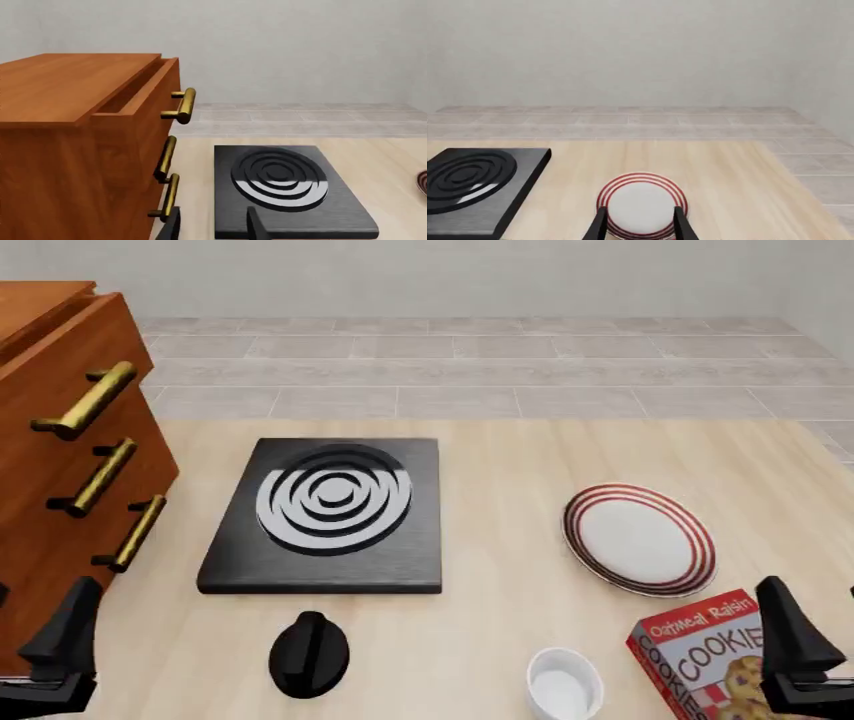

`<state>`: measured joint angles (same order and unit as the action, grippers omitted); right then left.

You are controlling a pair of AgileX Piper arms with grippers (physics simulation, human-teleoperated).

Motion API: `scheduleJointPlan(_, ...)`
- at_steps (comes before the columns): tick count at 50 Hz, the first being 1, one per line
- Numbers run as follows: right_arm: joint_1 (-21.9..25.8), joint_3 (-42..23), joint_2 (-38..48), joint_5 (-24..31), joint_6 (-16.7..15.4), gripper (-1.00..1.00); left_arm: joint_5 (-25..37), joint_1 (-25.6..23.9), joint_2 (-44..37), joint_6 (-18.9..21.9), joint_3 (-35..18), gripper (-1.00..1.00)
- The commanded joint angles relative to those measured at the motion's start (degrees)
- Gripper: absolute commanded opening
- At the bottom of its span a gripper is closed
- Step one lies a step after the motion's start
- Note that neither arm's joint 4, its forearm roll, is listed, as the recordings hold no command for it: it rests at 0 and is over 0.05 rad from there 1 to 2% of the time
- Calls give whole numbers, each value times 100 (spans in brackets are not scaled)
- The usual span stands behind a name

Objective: Pick the akita bowl in the top layer of the wooden cabinet and place it on the plate.

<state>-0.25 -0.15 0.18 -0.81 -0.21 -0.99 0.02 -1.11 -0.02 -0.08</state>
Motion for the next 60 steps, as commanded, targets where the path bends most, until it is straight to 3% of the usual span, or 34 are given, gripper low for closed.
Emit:
scheduleJointPlan(1,15,-12,39,55,24,100,88,-8,88,5,-24,100)
scheduleJointPlan(22,35,-28,57,34,74,100,132,-108,103,11,-101,100)
scheduleJointPlan(43,37,-29,53,35,69,100,552,-363,110,54,-879,100)
scheduleJointPlan(46,29,-30,28,57,68,100,635,-389,110,-16,-957,100)
scheduleJointPlan(48,31,-32,8,73,72,100,773,-382,109,-308,-1031,100)
scheduleJointPlan(55,38,-34,-7,75,102,100,1028,-482,108,-96,-1511,100)
scheduleJointPlan(60,42,-39,-9,71,114,100,991,-641,109,89,-1550,100)
